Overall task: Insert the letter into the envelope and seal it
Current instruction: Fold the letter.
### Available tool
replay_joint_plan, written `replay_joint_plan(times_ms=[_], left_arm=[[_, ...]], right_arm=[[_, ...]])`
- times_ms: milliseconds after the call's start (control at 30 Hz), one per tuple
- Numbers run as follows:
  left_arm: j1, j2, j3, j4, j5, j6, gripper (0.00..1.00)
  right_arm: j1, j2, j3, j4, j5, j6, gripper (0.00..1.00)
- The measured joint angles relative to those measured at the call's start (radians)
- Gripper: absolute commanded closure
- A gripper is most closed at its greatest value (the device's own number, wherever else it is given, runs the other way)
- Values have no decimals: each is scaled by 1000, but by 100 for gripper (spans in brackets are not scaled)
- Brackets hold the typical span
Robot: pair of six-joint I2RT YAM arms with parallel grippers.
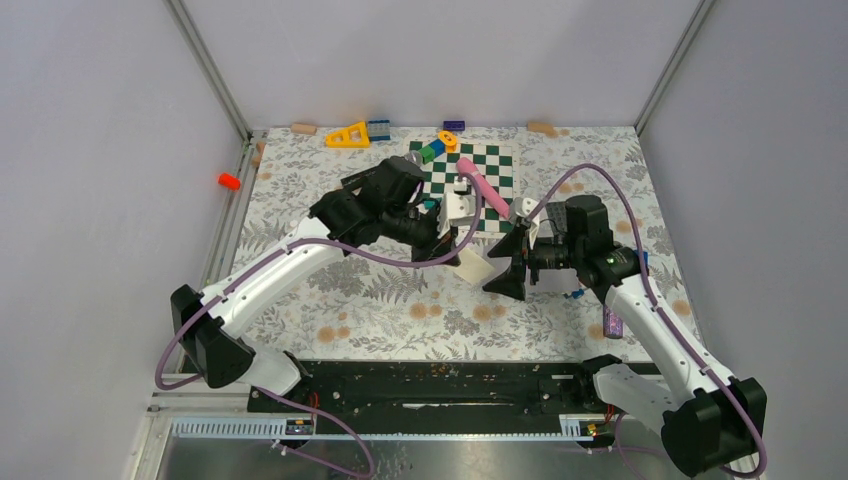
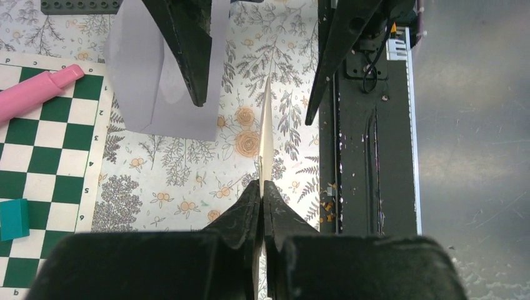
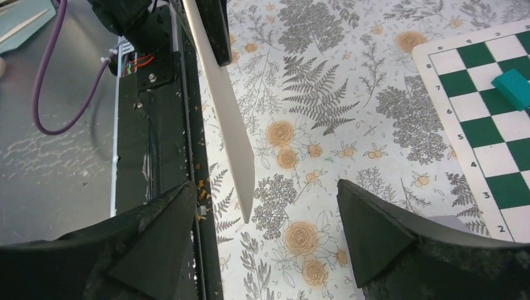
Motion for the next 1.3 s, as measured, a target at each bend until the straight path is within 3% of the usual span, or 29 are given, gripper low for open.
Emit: replay_joint_plan(times_ms=[433,667,1067,1300], left_arm=[[113,-16,-106,253,92,-282,100],[177,-17,-252,512,135,-583,100],[234,-21,-326,798,149,-864,100],[336,-70,-459,1186,137,-1177,100]], right_arm=[[-59,-20,-40,299,17,286,9],[-102,34,-85,531,14,545,8],[-131,145,-87,808,6,934,8],[-131,126,-84,932,81,1083,10]])
